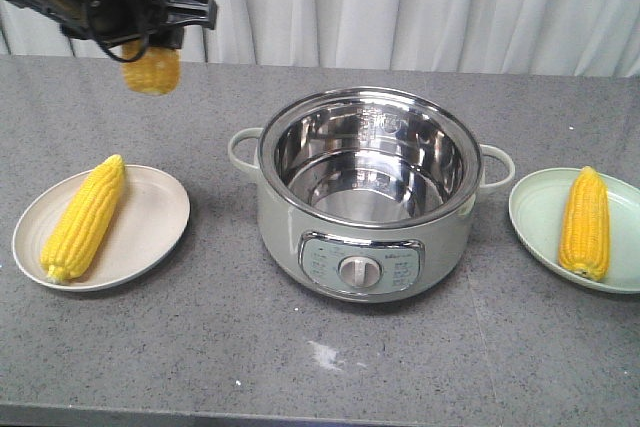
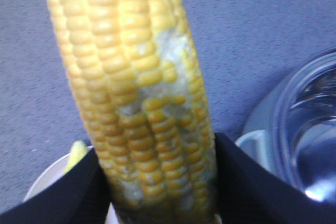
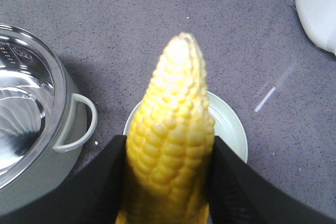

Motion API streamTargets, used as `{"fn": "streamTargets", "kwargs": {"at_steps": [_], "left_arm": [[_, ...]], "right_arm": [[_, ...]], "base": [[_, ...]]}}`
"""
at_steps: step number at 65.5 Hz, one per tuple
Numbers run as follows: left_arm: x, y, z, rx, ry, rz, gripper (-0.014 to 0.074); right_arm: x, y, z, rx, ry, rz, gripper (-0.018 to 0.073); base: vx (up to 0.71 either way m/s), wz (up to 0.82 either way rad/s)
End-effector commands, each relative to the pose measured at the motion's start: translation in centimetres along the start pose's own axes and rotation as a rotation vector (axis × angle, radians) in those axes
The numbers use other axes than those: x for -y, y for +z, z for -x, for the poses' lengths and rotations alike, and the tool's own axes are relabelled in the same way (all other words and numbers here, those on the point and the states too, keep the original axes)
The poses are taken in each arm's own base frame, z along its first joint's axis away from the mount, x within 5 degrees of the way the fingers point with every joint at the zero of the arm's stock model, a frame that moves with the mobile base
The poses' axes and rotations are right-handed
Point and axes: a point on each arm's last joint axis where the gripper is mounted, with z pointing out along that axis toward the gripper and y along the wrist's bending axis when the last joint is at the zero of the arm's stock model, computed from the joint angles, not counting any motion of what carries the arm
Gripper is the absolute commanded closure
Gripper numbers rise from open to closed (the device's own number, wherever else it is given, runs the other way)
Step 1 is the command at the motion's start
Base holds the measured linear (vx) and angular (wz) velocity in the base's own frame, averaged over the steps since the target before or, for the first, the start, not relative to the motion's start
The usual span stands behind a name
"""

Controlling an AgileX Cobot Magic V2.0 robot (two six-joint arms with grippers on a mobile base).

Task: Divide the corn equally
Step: 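Drive the base to the counter with the empty cream and green plates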

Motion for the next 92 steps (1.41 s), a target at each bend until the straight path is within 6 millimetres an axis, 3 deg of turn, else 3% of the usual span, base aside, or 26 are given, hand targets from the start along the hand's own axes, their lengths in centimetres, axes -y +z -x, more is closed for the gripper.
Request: {"fn": "streamTargets", "kwargs": {"at_steps": [1, 14, 35, 47, 92], "left_arm": [[-1.5, -3.5, 0.4, 0.122, -0.031, 0.017, 0.0450], [-3.4, -5.0, -2.1, 0.149, -0.076, 0.029, 0.0450], [-4.6, -8.6, -5.4, 0.203, -0.101, 0.018, 0.0450], [-5.1, -10.1, -5.6, 0.244, -0.096, 0.039, 0.0450], [-5.2, -9.9, -5.9, 0.213, -0.097, 0.050, 0.0450]], "right_arm": [[0.4, -1.4, 0.8, 0.108, 0.000, -0.018, 0.0373], [0.4, -1.4, 0.8, 0.108, 0.000, -0.018, 0.0373], [0.4, -1.4, 0.8, 0.108, 0.000, -0.018, 0.0373], [0.4, -1.4, 0.8, 0.108, 0.000, -0.018, 0.0373], [0.4, -1.4, 0.8, 0.108, 0.000, -0.018, 0.0373]], "base": [[0.00, 0.00], [0.00, 0.00], [0.00, 0.00], [0.00, 0.00], [0.00, 0.00]]}}
